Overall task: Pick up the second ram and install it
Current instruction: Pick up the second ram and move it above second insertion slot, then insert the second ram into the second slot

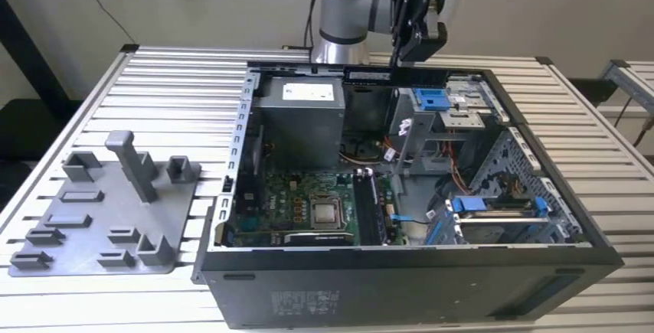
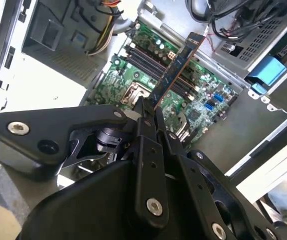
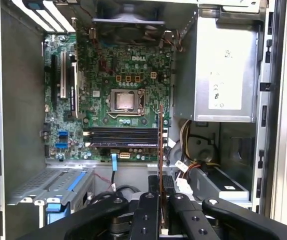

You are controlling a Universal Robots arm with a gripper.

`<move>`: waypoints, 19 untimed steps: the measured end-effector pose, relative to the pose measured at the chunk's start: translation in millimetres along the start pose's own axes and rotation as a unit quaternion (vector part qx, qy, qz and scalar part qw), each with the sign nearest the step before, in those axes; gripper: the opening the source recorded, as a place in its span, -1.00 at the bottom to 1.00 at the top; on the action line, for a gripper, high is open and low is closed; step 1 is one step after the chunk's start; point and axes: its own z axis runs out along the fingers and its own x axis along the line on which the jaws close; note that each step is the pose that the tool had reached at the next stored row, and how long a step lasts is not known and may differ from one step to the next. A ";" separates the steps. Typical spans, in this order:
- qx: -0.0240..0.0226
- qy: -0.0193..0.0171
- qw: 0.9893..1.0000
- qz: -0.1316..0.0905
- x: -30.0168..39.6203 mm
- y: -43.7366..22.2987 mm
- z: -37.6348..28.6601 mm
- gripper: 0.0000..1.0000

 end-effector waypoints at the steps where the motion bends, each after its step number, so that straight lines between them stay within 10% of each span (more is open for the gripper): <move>1: 0.000 0.000 1.000 0.000 0.0 0.0 0.0 -0.73; 19: 0.000 0.000 1.000 0.010 -0.3 0.1 0.1 -0.73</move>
